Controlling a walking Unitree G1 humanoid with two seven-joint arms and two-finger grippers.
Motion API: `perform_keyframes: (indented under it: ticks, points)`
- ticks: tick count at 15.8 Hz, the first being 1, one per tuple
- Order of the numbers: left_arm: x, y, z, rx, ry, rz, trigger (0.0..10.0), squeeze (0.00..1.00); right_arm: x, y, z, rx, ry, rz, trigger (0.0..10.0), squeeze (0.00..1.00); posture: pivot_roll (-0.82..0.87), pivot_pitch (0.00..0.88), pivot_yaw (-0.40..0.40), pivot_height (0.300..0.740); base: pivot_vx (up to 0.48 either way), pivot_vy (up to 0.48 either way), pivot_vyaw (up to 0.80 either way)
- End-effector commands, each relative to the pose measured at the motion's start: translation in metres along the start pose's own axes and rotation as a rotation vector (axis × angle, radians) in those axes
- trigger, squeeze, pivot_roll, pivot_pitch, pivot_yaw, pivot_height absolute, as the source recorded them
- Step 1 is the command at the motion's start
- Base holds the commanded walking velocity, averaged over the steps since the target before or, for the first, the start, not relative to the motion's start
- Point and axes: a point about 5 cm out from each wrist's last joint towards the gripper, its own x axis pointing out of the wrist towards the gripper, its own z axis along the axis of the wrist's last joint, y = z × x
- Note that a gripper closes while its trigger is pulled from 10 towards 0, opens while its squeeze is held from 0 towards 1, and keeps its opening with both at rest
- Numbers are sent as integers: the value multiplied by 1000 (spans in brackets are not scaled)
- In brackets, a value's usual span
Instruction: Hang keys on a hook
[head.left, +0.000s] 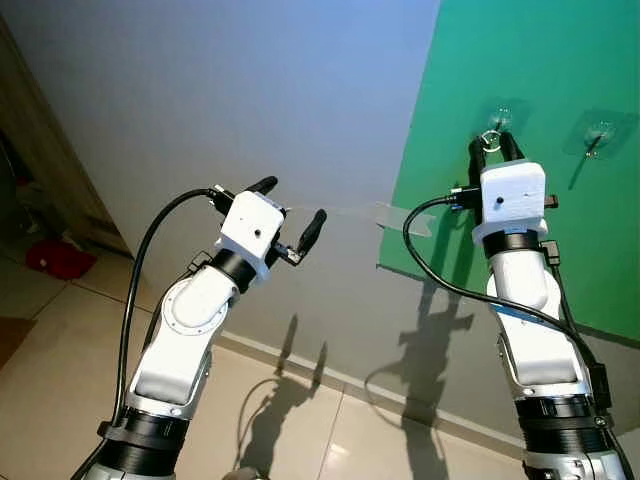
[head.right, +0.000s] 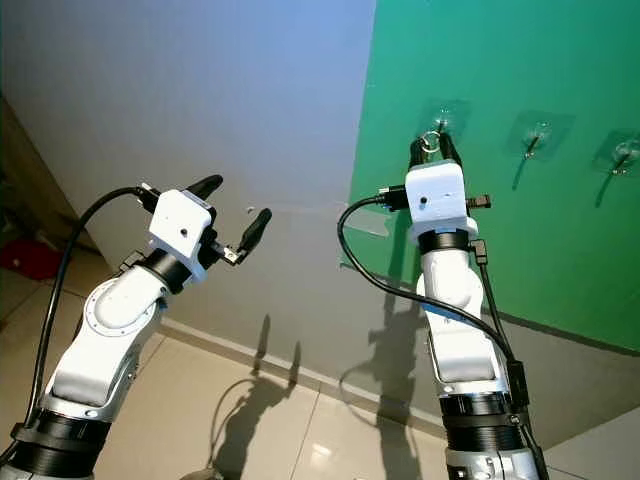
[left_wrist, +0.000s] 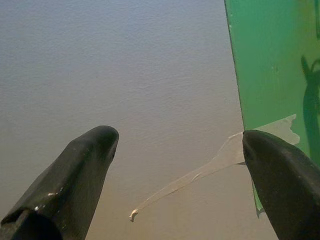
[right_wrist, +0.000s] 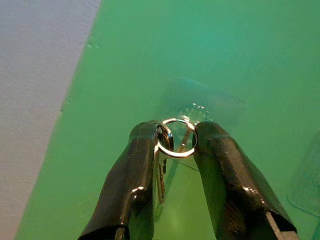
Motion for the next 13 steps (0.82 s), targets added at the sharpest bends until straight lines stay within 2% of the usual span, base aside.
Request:
perform_keyframes:
  ticks: [1,4,7,9,11,13]
  points:
    - [2,-2,6,10,-24,-27,10000,0,5,-3,3,-14,-9,-39,10000,0,-18,0,2,740,0,0,0]
    - [0,-6,9,-15,-48,-58,10000,0,6,-4,-1,-15,14,-62,10000,0,-15,0,3,740,0,0,0]
    - [-2,-20,20,-126,-120,-190,10000,0,10,-1,-4,-15,21,-55,10000,0,-12,0,3,740,0,0,0]
    - [-4,-33,34,-200,-170,-316,10000,0,14,2,-5,-9,23,-53,10000,0,-11,0,4,740,0,0,0]
    - [-5,-42,38,-200,-180,-408,10000,0,17,3,-4,-14,17,-53,10000,0,-12,0,5,740,0,0,0]
    - [-6,-45,38,-195,-165,-451,10000,0,20,3,-6,-31,29,-62,10000,0,-13,0,4,740,0,0,0]
